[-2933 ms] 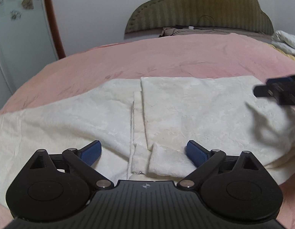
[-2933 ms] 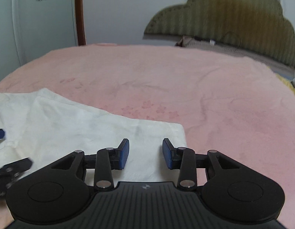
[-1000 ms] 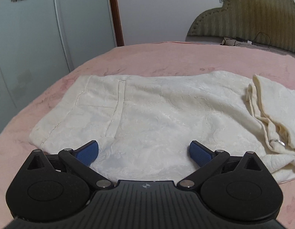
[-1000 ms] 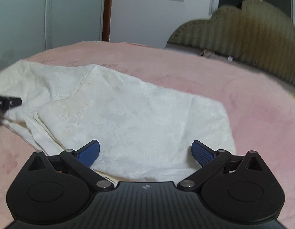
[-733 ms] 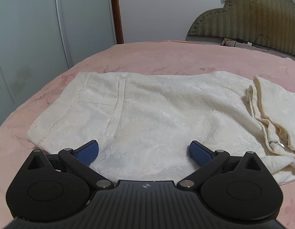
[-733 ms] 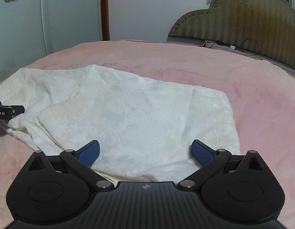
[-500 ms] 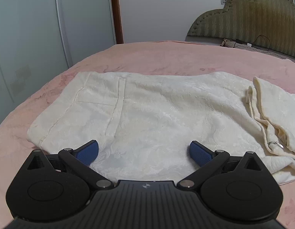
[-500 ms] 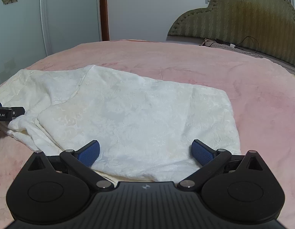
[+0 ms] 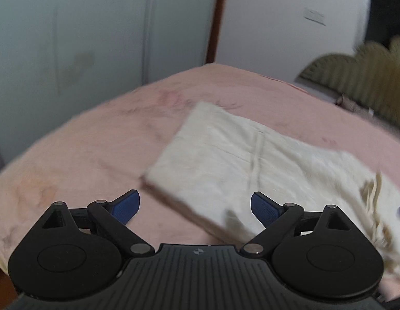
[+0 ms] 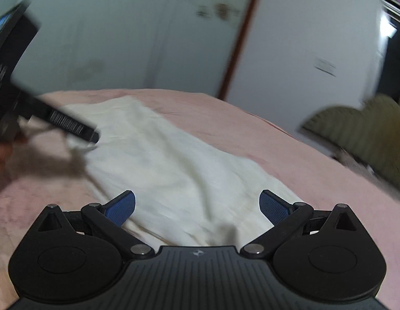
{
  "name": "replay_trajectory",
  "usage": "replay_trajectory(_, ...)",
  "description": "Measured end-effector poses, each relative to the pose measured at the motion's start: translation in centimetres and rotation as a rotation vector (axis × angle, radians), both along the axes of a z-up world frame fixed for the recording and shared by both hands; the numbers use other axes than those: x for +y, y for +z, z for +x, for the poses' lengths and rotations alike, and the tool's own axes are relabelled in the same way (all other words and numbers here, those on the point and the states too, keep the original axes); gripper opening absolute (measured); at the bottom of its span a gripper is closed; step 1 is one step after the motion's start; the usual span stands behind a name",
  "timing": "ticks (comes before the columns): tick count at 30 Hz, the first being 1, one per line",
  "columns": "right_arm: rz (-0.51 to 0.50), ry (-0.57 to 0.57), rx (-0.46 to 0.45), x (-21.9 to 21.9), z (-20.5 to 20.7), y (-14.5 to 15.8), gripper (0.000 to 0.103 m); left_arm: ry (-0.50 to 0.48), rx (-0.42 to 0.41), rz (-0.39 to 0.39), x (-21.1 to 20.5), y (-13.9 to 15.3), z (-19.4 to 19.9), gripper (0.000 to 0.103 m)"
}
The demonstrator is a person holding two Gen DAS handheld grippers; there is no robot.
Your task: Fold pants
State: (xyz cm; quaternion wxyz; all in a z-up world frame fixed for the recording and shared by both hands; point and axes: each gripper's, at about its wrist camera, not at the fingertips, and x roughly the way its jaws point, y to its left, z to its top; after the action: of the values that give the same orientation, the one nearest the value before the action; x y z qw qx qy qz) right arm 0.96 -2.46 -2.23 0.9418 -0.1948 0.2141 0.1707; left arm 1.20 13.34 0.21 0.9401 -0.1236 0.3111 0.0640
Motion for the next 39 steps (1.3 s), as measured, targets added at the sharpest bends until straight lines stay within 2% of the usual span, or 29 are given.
replay_trajectory(1,-0.020,0.038,0.005,1.4,0.1,-0.3,0.103,-0.001,0.024,-0.084,1.5,-0.1,0.2,0.094)
replay_trajectory(3,-0.085,0.113,0.007,4.4,0.2,-1.1,0.103,-0.016,0.066,-0.323,4.8,-0.8,0.7,0.094)
replay_trajectory(5,-0.193,0.161,-0.024,7.4,0.3,-2.4,0.103,-0.034,0.092,-0.523,7.0,-1.9,1.3,0.095)
replay_trajectory(6,-0.245,0.169,-0.043,8.6,0.5,-2.9,0.102,-0.042,0.101,-0.579,7.5,-2.2,1.5,0.095)
replay_trajectory(10,-0.329,0.165,-0.122,11.3,1.8,-3.5,0.102,-0.092,0.104,-0.670,8.1,-2.4,2.3,0.097)
replay_trajectory(13,-0.366,0.160,-0.156,12.4,3.1,-4.0,0.095,-0.139,0.109,-0.787,7.7,-3.5,3.3,0.099)
replay_trajectory(15,-0.346,0.154,-0.151,12.7,4.0,-4.1,0.088,-0.144,0.105,-0.838,7.5,-4.2,4.2,0.099)
replay_trajectory(18,-0.256,0.119,-0.142,12.1,4.8,-3.6,0.084,-0.124,0.081,-0.878,7.5,-4.5,5.4,0.101)
replay_trajectory(20,-0.168,0.078,-0.145,11.2,5.3,-2.8,0.084,-0.110,0.068,-0.885,7.3,-4.4,6.5,0.101)
replay_trajectory(23,-0.039,0.050,-0.132,9.5,5.8,-1.4,0.084,-0.081,0.055,-0.852,6.8,-4.1,8.0,0.100)
replay_trajectory(25,0.018,0.095,-0.104,8.4,5.7,-0.4,0.084,-0.075,0.044,-0.802,6.4,-3.6,8.9,0.094)
replay_trajectory(27,0.075,0.192,-0.017,6.9,5.6,0.7,0.085,-0.059,0.072,-0.745,6.0,-3.3,10.0,0.089)
replay_trajectory(29,0.201,0.246,0.037,4.8,5.9,1.8,0.085,-0.054,0.088,-0.709,6.0,-3.3,10.7,0.079)
replay_trajectory(30,0.286,0.245,0.061,3.5,6.5,2.2,0.085,-0.045,0.099,-0.685,5.9,-3.1,10.9,0.068)
replay_trajectory(31,0.388,0.221,0.099,2.2,7.6,2.4,0.085,-0.025,0.113,-0.659,5.9,-3.1,11.0,0.057)
replay_trajectory(32,0.453,0.181,0.139,1.4,8.8,2.3,0.085,-0.007,0.120,-0.640,5.8,-3.0,11.0,0.052)
replay_trajectory(33,0.475,0.121,0.177,1.2,9.8,1.7,0.085,0.002,0.126,-0.612,5.7,-2.9,11.0,0.041)
replay_trajectory(34,0.439,0.067,0.206,1.2,10.8,1.0,0.085,0.010,0.133,-0.561,5.4,-2.7,11.0,0.025)
replay_trajectory(35,0.364,0.027,0.239,1.7,11.6,0.2,0.085,0.014,0.132,-0.504,5.1,-2.5,11.0,0.017)
replay_trajectory(37,0.191,-0.003,0.323,3.3,12.8,-1.9,0.085,-0.003,0.102,-0.458,4.6,-2.1,10.5,0.014)
replay_trajectory(39,0.192,0.020,0.282,3.3,12.3,-1.7,0.085,-0.029,0.039,-0.380,3.5,-1.1,9.4,0.013)
